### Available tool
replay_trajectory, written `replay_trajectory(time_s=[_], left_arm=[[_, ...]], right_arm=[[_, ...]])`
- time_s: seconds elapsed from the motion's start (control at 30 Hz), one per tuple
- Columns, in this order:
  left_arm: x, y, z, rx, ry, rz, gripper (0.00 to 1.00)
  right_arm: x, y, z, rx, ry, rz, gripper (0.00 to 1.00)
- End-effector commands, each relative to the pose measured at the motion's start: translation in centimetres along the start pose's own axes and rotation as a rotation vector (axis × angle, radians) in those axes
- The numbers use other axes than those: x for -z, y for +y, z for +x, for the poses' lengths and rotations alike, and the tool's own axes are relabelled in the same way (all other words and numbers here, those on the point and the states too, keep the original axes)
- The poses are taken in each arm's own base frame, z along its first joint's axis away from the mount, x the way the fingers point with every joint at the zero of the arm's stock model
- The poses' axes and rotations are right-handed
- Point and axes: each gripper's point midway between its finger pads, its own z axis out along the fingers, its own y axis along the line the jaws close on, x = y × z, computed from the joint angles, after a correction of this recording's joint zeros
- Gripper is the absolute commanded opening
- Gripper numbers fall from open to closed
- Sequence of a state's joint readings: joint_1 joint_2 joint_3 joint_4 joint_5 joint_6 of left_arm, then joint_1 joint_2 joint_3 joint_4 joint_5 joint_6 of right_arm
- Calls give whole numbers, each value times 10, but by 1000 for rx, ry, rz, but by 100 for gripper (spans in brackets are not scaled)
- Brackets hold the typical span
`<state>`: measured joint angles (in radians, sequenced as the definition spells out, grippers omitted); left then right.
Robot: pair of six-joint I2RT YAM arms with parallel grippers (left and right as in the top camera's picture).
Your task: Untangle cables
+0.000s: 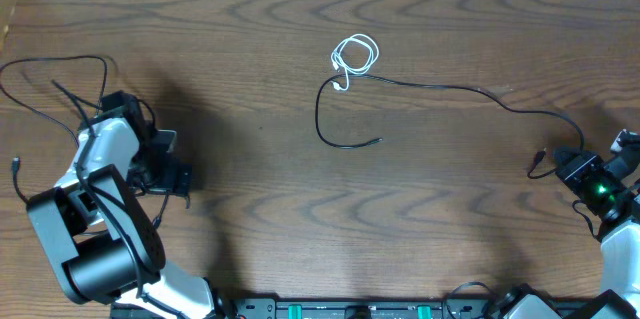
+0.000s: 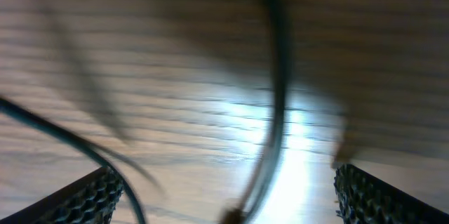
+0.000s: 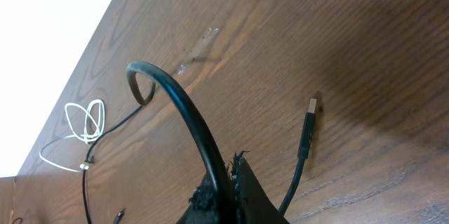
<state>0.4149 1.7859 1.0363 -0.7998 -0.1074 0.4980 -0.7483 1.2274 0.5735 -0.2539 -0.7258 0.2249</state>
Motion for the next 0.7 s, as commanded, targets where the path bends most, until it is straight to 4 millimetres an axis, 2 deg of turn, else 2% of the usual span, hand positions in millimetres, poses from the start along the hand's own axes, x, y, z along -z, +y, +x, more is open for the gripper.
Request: replay_trajectory(time_s=[0.0, 0.23, 0.5, 0.67], left_arm=[[-6, 11, 7, 37, 18, -9, 98], [-6, 39, 11, 76, 24, -108, 98], [-6, 46, 5, 65, -2, -126, 98], [-5, 59, -8, 77, -60, -172, 98]], right_arm=[[1, 6, -1, 32, -3, -13, 1], [1, 6, -1, 32, -2, -14, 1], [1, 6, -1, 32, -2, -14, 1], [1, 6, -1, 31, -1, -13, 1]])
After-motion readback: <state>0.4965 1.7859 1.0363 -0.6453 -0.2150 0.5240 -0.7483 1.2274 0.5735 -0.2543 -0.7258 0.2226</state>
